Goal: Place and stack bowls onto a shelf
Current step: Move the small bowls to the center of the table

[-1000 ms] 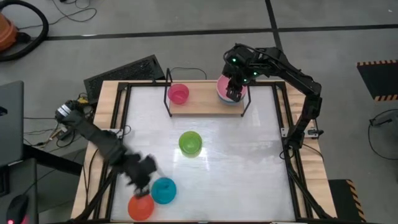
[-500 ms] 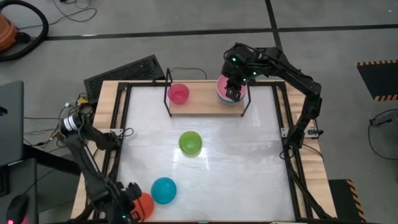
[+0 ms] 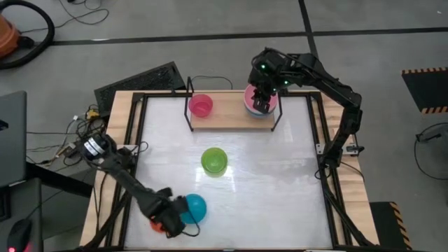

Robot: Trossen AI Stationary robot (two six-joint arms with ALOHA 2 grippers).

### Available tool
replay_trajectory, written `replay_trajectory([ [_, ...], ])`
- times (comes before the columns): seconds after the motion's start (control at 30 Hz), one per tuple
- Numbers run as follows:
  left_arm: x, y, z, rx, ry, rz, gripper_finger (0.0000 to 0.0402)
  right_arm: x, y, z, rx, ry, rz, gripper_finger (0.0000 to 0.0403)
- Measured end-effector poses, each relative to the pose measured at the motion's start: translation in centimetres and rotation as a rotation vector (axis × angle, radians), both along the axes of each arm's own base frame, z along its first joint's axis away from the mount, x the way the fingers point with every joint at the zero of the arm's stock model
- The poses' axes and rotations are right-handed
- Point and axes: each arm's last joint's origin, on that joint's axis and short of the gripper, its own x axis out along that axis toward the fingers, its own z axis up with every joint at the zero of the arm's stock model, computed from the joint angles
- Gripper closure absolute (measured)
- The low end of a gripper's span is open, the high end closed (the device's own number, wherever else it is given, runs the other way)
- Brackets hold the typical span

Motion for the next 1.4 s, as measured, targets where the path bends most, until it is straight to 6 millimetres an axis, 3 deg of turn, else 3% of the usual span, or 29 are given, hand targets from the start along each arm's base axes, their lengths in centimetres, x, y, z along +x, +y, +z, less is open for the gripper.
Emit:
replay_trajectory([
  [0.63, 7.2, 11.1, -0.2, 0.188, -0.141, -0.641, 0.0401, -0.4, 0.6, -0.4, 0.070, 0.051, -0.058, 0.0237],
  [0.8, 9.5, 13.6, 0.3, 0.253, -0.304, -0.628, 0.0401, -0.4, 0.6, -0.4, 0.089, 0.043, -0.092, 0.0237],
  [0.93, 10.9, 15.2, 1.1, 0.251, -0.400, -0.510, 0.0401, -0.4, 0.6, -0.4, 0.091, 0.043, -0.095, 0.0237],
  [1.03, 11.1, 15.5, 2.8, 0.201, -0.410, -0.449, 0.0401, -0.4, 0.5, -0.4, 0.101, 0.035, -0.114, 0.0237],
  [1.17, 10.5, 15.1, 6.8, 0.150, -0.465, -0.423, 0.0401, 0.2, 0.7, -1.1, 0.121, 0.023, -0.141, 0.0237],
  [1.3, 8.1, 14.2, 10.9, 0.104, -0.507, -0.410, 0.0401, 1.6, 1.0, -4.1, 0.150, 0.085, -0.136, 0.0237],
  [1.4, 5.1, 13.7, 13.5, 0.088, -0.505, -0.394, 0.0401, 3.1, 1.6, -7.2, 0.157, 0.107, -0.110, 0.0233],
])
